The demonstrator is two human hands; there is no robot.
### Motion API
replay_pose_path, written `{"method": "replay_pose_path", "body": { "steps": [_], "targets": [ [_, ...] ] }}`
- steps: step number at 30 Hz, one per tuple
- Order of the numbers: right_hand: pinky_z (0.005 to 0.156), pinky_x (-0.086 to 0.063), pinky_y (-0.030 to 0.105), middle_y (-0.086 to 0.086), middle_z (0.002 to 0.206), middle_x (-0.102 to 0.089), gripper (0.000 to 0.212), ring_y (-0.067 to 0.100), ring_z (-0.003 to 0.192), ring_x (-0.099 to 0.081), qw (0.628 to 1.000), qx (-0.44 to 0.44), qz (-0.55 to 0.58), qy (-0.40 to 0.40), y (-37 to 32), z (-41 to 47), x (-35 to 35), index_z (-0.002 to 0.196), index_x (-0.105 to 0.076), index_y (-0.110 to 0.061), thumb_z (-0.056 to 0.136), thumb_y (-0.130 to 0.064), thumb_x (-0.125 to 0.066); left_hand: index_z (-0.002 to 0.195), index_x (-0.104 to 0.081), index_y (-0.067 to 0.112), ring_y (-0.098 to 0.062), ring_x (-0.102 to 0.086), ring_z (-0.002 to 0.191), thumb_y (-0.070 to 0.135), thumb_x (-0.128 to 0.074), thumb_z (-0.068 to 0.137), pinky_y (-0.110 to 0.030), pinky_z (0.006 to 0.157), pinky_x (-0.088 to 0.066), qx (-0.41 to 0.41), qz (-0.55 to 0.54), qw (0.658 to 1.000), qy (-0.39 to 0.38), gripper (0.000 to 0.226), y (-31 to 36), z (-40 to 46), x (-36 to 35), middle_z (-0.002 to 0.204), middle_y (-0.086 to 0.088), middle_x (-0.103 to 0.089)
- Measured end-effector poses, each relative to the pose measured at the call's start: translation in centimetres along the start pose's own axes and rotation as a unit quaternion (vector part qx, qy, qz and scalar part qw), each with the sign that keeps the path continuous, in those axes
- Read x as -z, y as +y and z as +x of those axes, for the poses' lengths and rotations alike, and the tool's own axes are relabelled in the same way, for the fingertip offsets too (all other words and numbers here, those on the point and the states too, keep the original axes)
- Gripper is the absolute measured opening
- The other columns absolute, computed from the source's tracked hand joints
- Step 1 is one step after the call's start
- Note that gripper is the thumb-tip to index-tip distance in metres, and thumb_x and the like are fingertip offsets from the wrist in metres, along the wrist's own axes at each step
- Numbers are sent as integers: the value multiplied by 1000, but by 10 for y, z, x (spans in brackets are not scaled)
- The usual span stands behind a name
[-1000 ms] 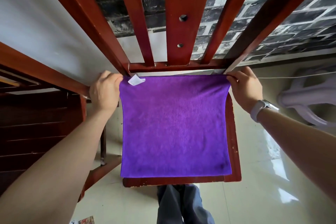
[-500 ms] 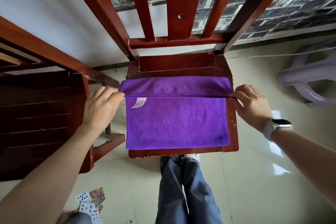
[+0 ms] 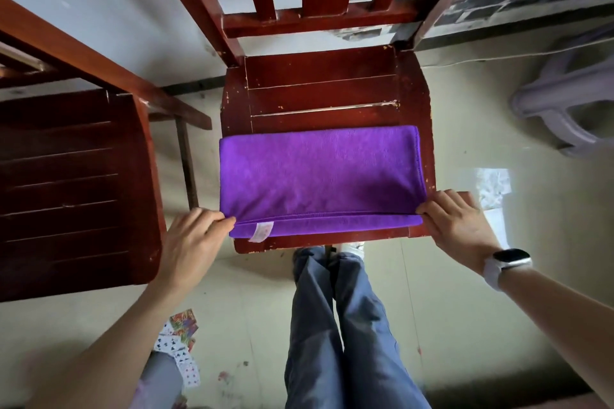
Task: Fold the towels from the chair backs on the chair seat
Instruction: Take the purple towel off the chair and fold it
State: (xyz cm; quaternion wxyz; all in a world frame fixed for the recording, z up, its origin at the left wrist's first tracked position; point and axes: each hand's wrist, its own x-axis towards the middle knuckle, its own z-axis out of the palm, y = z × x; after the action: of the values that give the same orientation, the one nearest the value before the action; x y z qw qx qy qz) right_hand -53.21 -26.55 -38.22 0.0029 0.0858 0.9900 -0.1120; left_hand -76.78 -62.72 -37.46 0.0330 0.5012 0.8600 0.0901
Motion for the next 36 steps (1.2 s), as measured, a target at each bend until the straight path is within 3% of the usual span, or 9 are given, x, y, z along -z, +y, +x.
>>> {"method": "replay_pose_path", "body": {
  "steps": [5,11,18,24,26,29,32,36],
  "targets": [
    [67,-30,34,7,74,-59,5,30,65,-55,1000,-3,-21,-18,1,-6,-9,75,-57,-13,77,-12,-52,88,-71,13,-26,-60,72,7,-66,73,-33,69,-37,-24,2,999,-22,18,11,-7,-10,80,-4,-66],
    [67,-30,36,6,70,-56,7,23,73,-39,999,17,-39,-10,0,-15,-19,73,-57,-12,76,-9,-52,87,-72,13,-26,-63,70,8,-65,72,-32,67,-34,-23,12,999,-47,17,12,-18,-17,80,-3,-67],
    [67,-29,36,5,68,-59,14,28,59,-54,995,25,-83,-47,-10,-18,-22,66,-59,-11,60,0,-62,90,-70,15,-27,-63,72,5,-65,70,-33,66,-33,11,40,997,-68,22,10,-22,-28,83,-2,-67],
    [67,-25,35,5,68,-59,22,27,64,-56,985,-6,-125,-116,-15,-17,-35,66,-61,-12,62,-2,-42,87,-71,17,-26,-60,71,10,-59,71,-33,67,-31,3,84,991,-105,22,14,-21,-39,80,-1,-66],
    [68,-28,35,5,68,-59,21,28,67,-56,979,-30,-133,-148,-17,-18,-36,67,-63,-12,61,-4,-44,86,-71,18,-26,-60,73,14,-57,74,-34,67,-31,5,95,988,-125,20,15,-20,-39,81,0,-66],
    [67,-38,37,6,74,-61,16,29,70,-57,983,-72,-93,-141,-25,-19,-29,73,-65,-13,67,-14,-50,86,-71,17,-24,-57,78,26,-51,83,-35,68,-33,37,74,988,-127,22,23,-16,-35,84,1,-67],
    [70,-36,36,7,85,-62,25,29,75,-57,993,-74,-34,-80,-43,-4,-25,86,-64,-15,74,-21,-44,93,-69,14,-23,-54,86,27,-44,86,-36,73,-37,87,27,991,-100,29,42,4,-32,95,-4,-66],
    [98,-28,48,12,115,-63,40,30,112,-57,996,-71,-12,-59,-74,49,-43,111,-62,-11,77,-18,-43,124,-53,9,-31,-51,118,24,-39,90,-42,95,-43,108,-1,989,-97,40,68,53,-50,128,-14,-55]
  ]
}}
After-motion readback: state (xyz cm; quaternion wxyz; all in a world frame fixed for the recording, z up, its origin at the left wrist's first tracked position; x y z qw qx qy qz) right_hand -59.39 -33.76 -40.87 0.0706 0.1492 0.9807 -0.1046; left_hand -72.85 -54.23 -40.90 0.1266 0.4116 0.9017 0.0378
